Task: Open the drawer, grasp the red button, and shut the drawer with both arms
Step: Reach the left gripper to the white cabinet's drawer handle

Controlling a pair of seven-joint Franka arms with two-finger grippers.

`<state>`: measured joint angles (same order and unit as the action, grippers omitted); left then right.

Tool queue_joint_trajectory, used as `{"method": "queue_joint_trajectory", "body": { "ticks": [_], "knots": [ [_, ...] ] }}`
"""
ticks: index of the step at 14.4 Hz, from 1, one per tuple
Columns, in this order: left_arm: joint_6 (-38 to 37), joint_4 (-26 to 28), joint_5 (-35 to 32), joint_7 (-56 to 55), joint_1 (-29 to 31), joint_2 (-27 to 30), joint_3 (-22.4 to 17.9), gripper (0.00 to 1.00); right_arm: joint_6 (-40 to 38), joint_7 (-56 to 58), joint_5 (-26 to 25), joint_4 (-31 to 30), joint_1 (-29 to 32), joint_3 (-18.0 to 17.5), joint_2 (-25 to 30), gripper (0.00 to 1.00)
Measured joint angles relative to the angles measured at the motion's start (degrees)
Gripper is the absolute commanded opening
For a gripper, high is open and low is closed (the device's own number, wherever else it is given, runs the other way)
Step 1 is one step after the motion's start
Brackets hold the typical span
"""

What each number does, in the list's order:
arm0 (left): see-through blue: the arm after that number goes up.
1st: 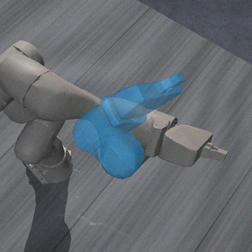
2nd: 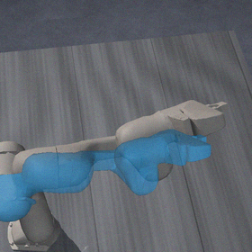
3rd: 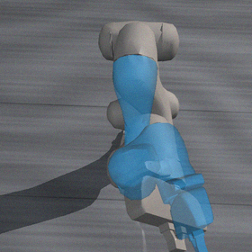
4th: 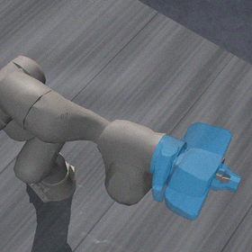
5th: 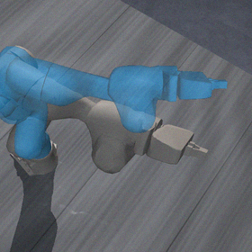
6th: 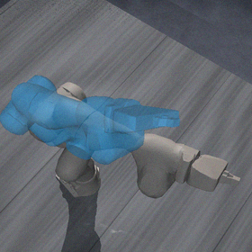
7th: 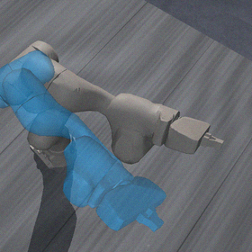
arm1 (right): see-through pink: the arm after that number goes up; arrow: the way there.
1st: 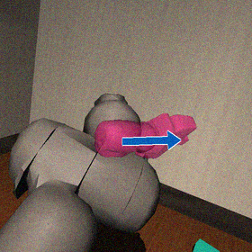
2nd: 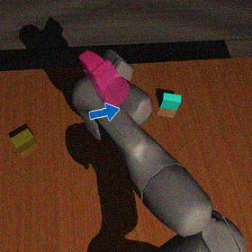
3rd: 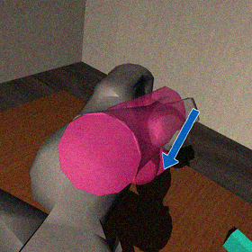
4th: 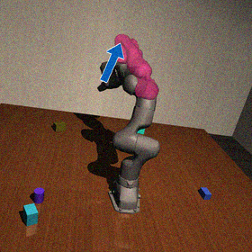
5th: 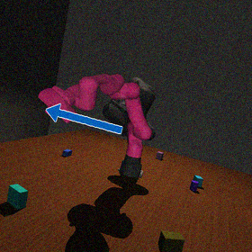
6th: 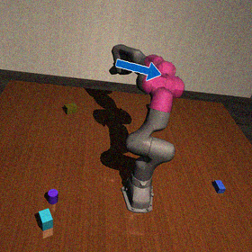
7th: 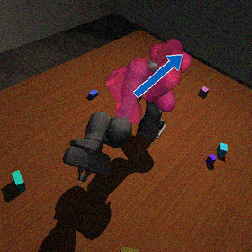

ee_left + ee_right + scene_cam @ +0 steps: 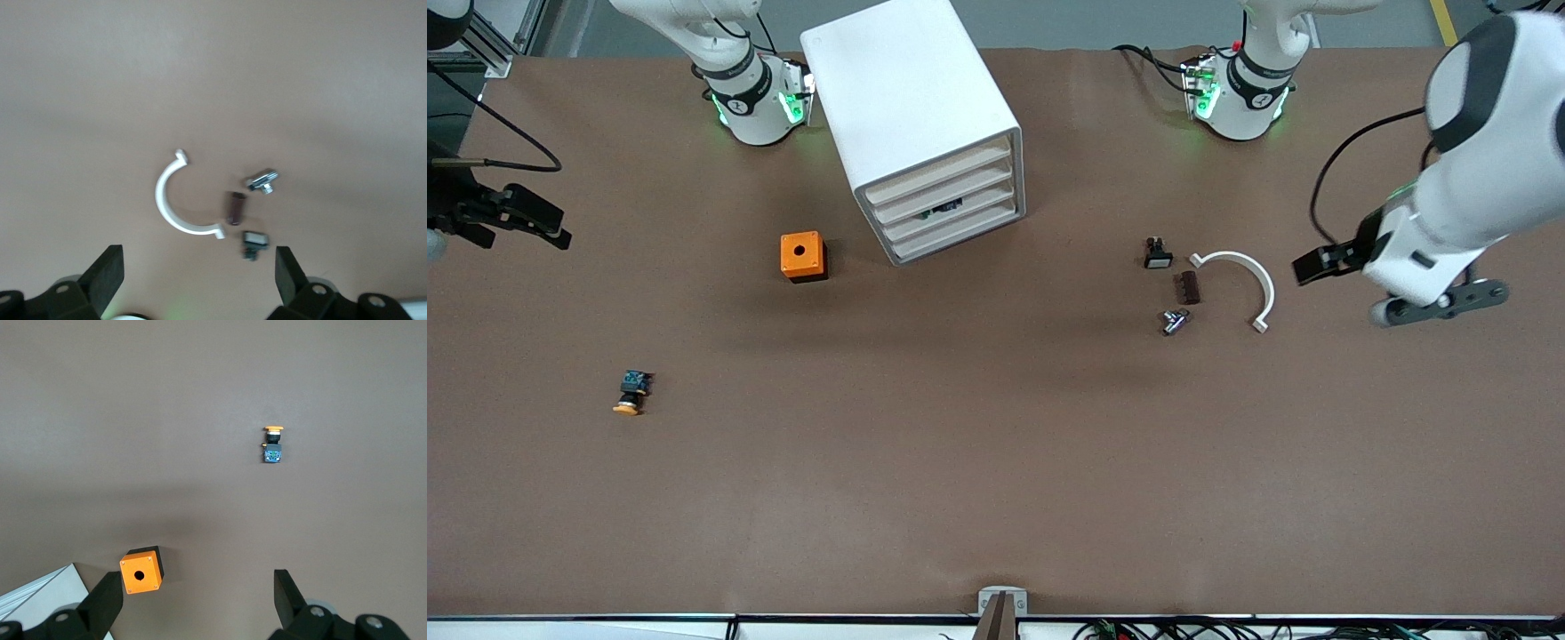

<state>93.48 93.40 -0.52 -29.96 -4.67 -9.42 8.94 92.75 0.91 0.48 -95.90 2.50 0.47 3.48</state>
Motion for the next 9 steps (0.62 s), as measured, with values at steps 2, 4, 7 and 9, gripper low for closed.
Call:
{"method": "queue_joint_trajectory", "body": {
  "ticks": [2,4,7,9],
  "knots": [
    [1.48,-0.15,1.69,-12.10,-1.94,-4.18,1.91,1.00,-0.33,-0.01,0.00,0.00,0.00,-0.07,0.03,1.00],
    [2.84,-1.10,3.87,-24.58,-5.32,-9.17,2.57,1.00,-0.30,-0.01,0.00,0.07,0.00,-0.09,0.07,1.00],
    [3.19,-4.84,7.41,-43.85,-11.65,-16.29,2.83,1.00,-0.30,-0.01,-0.01,0.12,0.00,-0.20,0.08,1.00],
    [3.19,-6.01,10.16,-58.16,-15.76,-19.71,2.91,1.00,-0.48,-0.01,-0.01,0.03,-0.01,-0.24,-0.17,1.00]
  ]
}}
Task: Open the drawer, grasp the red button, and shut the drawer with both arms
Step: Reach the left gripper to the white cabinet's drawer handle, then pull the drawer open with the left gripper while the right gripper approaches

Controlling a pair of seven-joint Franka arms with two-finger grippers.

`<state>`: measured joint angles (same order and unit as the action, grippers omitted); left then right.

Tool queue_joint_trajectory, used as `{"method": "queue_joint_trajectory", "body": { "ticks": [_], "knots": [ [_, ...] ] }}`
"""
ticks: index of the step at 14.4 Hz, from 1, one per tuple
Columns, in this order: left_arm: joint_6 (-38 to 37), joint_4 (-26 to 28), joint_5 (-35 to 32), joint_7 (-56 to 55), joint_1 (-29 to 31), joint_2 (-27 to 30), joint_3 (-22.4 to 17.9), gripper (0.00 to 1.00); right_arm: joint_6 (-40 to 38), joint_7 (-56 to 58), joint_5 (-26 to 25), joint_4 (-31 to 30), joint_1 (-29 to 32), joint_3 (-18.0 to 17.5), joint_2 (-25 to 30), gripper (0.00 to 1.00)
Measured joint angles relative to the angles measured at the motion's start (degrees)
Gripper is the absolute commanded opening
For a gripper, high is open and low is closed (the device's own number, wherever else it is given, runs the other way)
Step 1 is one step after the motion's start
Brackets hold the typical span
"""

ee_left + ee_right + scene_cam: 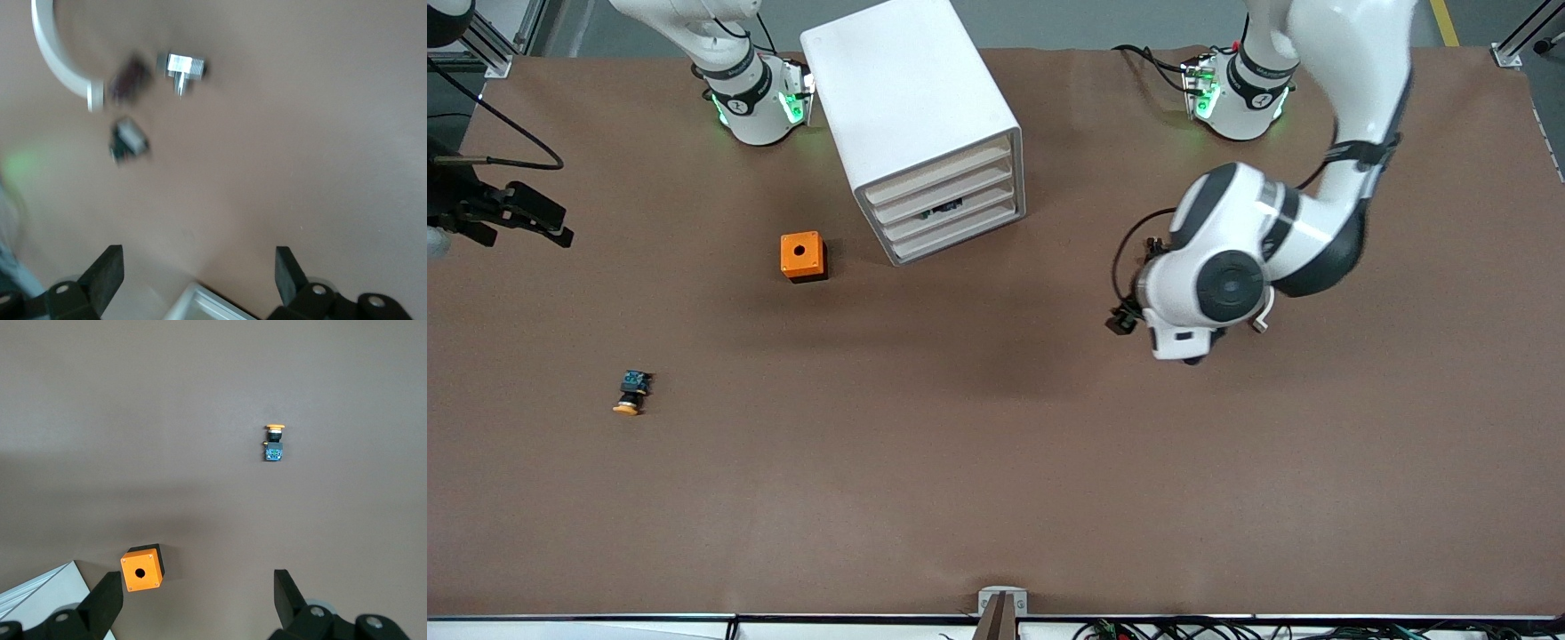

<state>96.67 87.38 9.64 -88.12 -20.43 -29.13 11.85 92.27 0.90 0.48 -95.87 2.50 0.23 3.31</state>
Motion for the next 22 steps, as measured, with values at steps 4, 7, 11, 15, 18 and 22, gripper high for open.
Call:
{"method": "queue_joint_trajectory", "body": {
  "ticks": [4,7,11,15,18,22],
  "knots": [
    [-0.03,-1.22,8.28,-19.35,-6.13,-4.86,0.05,1.00,0.67,0.11,0.00,-0.37,0.03,0.19,-6.95,1.00],
    [-0.05,-1.37,18.96,-30.50,-7.46,-7.12,-0.01,1.00,2.87,0.46,0.00,0.58,0.32,0.51,-12.48,1.00],
    [-0.38,-1.41,30.25,-39.39,-7.91,-10.16,-0.08,0.72,3.11,0.53,0.04,2.13,2.39,0.83,-14.14,1.00],
    [-0.46,-1.45,37.30,-45.85,-9.89,-13.20,-0.04,0.63,2.06,-6.71,3.12,2.46,2.24,0.57,-14.12,1.00],
    [-0.54,-1.48,40.55,-47.26,-10.65,-14.25,-0.02,0.63,1.03,-16.76,3.76,2.68,0.61,-0.01,-14.03,1.00],
    [-0.63,-1.48,41.07,-49.17,-12.67,-15.48,0.00,0.45,0.87,-31.41,3.80,3.11,-4.58,-0.39,-14.00,1.00]
  ]
}}
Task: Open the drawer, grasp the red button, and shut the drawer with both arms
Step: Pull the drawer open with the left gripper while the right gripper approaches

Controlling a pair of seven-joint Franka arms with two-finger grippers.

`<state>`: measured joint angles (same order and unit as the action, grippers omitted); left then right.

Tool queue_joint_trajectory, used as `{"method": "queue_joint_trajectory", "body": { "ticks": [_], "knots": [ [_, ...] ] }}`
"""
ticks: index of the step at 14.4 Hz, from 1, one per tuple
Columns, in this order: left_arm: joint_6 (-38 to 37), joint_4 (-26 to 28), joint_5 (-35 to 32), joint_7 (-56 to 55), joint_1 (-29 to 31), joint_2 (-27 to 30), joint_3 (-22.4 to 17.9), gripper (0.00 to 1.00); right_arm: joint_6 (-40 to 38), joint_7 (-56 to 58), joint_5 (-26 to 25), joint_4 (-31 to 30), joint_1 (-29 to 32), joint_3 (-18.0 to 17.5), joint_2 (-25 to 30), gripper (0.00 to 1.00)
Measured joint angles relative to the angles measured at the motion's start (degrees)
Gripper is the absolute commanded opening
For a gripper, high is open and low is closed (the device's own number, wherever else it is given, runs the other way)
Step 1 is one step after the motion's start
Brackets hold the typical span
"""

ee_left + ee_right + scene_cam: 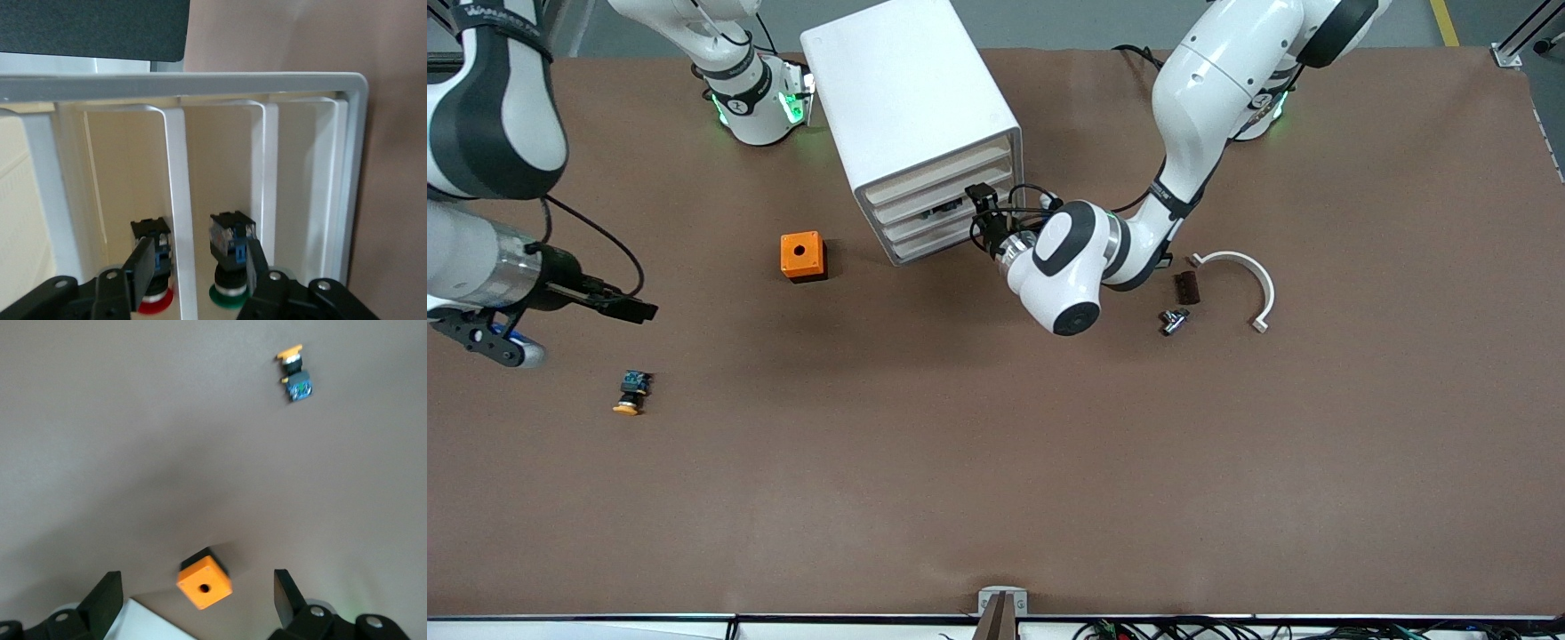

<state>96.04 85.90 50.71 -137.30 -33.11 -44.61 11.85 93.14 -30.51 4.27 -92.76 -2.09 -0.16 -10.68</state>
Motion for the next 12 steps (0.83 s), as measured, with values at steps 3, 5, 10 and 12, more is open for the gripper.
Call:
{"method": "queue_joint_trajectory", "body": {
  "ticks": [3,5,10,12],
  "knots": [
    [0.00,-0.01,0.03,-0.37,-1.21,-0.68,0.00,0.00,-0.01,-10.80,0.03,0.26,-4.39,-0.12,0.07,1.00],
    [-0.17,-0.10,0.22,-0.38,-1.31,-0.70,0.01,0.00,-0.04,-17.40,0.04,0.31,-7.43,-0.18,0.20,1.00],
    [-1.08,-1.40,0.57,-0.74,-0.03,-0.69,-1.08,0.00,-1.12,-30.01,0.08,-0.16,-14.16,-0.24,2.38,1.00],
    [-0.99,-2.26,0.55,0.16,2.61,-0.70,-1.81,0.00,-1.20,-34.02,0.09,-0.65,-17.22,-0.26,3.22,1.00]
  ]
}}
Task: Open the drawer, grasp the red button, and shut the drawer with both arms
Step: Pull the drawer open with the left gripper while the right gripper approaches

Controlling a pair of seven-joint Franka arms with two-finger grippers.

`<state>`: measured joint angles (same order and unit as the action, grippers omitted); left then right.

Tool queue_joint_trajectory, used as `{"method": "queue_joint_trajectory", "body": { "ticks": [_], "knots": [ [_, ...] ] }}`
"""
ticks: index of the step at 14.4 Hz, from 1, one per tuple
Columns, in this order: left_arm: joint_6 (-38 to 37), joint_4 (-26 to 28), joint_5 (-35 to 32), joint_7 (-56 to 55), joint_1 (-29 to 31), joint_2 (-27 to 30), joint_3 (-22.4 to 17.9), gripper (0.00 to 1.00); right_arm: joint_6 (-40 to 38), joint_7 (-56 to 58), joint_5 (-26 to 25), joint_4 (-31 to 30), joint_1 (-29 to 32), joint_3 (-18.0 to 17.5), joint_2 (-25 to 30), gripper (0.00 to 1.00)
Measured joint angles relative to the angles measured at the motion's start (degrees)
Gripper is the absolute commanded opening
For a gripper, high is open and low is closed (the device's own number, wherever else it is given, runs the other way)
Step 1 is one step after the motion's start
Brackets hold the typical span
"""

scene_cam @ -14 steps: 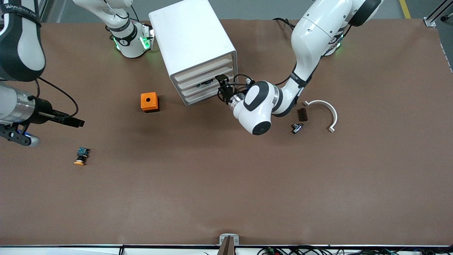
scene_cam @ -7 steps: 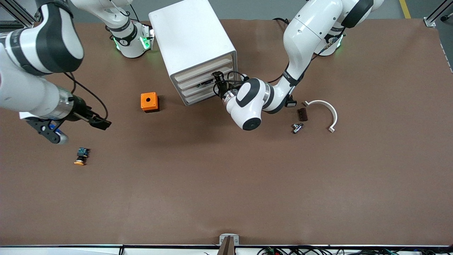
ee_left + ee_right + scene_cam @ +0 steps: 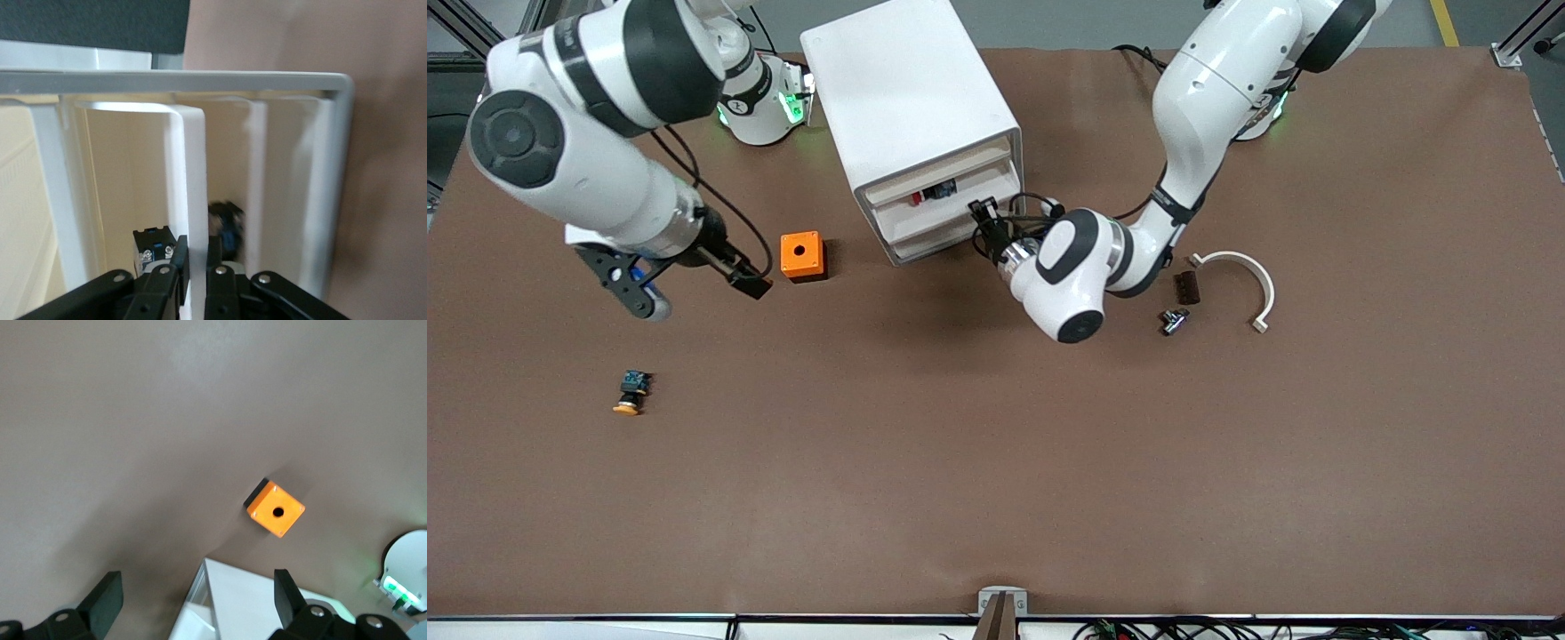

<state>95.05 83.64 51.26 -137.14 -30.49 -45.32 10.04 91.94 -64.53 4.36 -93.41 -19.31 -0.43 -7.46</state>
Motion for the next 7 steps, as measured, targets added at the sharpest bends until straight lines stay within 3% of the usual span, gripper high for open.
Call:
{"method": "queue_joint_trajectory", "body": {
  "ticks": [3,6,7],
  "knots": [
    [0.06,-1.54,-0.17,3.09,5.06,-0.10,-0.54,0.00,2.09,-7.13,0.01,-1.00,-4.43,-0.03,0.29,1.00],
    [0.38,-2.61,-0.17,5.23,6.99,-0.65,-0.57,0.60,7.17,-15.05,0.03,-3.03,-9.03,-0.07,0.27,1.00],
    [0.41,-2.92,-0.17,5.53,7.00,-0.79,-0.54,0.89,9.84,-18.05,0.03,-4.36,-10.77,-0.07,0.25,1.00]
  ]
}}
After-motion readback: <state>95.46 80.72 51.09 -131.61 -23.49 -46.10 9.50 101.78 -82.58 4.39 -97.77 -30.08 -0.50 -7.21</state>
